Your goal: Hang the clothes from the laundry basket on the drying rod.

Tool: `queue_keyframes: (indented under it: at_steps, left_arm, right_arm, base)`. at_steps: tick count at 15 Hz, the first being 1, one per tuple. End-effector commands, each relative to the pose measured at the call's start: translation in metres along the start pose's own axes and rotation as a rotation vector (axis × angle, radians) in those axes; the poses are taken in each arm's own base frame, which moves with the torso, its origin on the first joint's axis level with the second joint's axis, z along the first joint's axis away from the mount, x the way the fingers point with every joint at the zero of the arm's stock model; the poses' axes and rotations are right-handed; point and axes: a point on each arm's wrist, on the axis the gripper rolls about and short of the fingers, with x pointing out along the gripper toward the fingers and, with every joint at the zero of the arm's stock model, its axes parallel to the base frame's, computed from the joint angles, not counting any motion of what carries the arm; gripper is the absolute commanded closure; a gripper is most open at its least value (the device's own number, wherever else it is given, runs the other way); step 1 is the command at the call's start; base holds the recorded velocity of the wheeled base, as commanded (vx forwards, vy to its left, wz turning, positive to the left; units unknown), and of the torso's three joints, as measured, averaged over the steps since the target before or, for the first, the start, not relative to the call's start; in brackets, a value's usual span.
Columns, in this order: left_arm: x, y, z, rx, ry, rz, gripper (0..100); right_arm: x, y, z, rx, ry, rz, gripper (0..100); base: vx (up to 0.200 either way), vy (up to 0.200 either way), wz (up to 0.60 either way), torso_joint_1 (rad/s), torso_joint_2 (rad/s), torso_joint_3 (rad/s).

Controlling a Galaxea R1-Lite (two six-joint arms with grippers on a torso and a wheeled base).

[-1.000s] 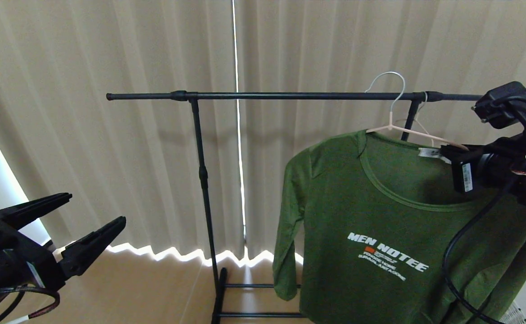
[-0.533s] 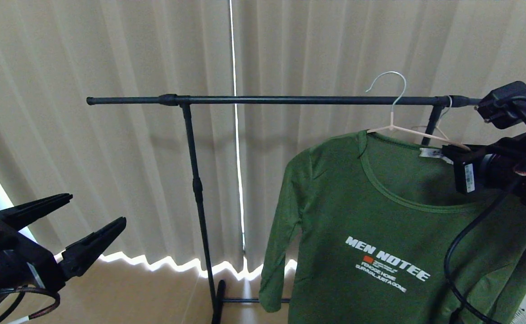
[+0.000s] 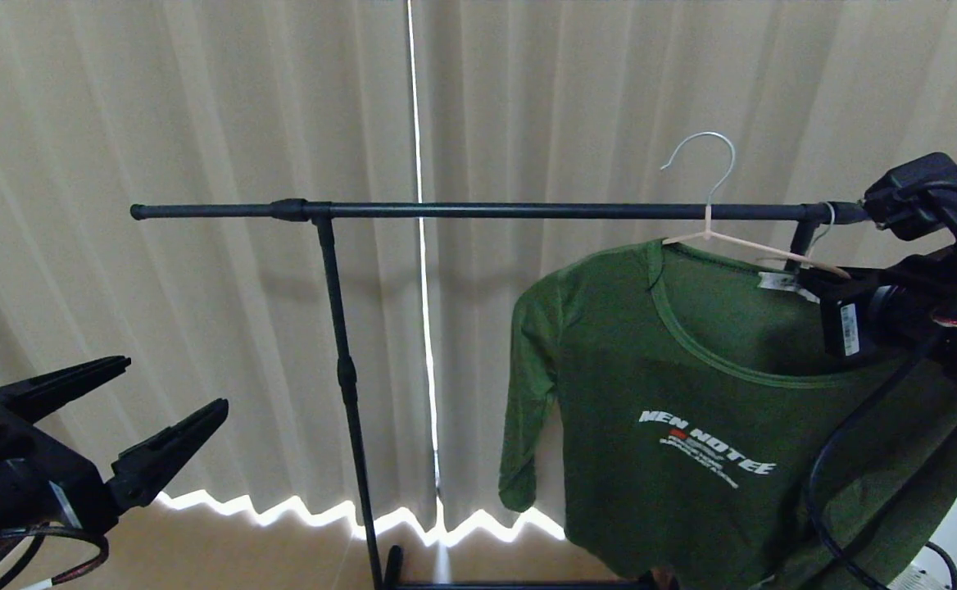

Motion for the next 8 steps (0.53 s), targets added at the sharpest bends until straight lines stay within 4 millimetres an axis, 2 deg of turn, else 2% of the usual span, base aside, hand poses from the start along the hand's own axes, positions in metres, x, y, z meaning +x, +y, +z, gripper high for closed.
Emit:
queue_keyframes:
  at_steps: [1, 5, 8]
  left_arm:
    - [-0.001, 0.0, -0.001, 0.001, 0.0, -0.002, 0]
    - [0.0, 0.0, -0.001, 0.001, 0.003, -0.002, 0]
    - [0.0, 0.0, -0.001, 0.001, 0.002, -0.002, 0]
  right_arm:
    - [0.001, 0.001, -0.003, -0.003, 0.011, 0.001, 100]
    - [0.005, 0.003, -0.005, -0.007, 0.025, 0.006, 100]
    - [0.015, 0.007, -0.008, -0.012, 0.051, 0.014, 100]
  base:
    - [0.0, 0.0, 0.0, 0.0, 0.0, 0.0]
    - [0.0, 0.0, 0.0, 0.0, 0.0, 0.0]
    - [0.0, 0.0, 0.0, 0.0, 0.0, 0.0]
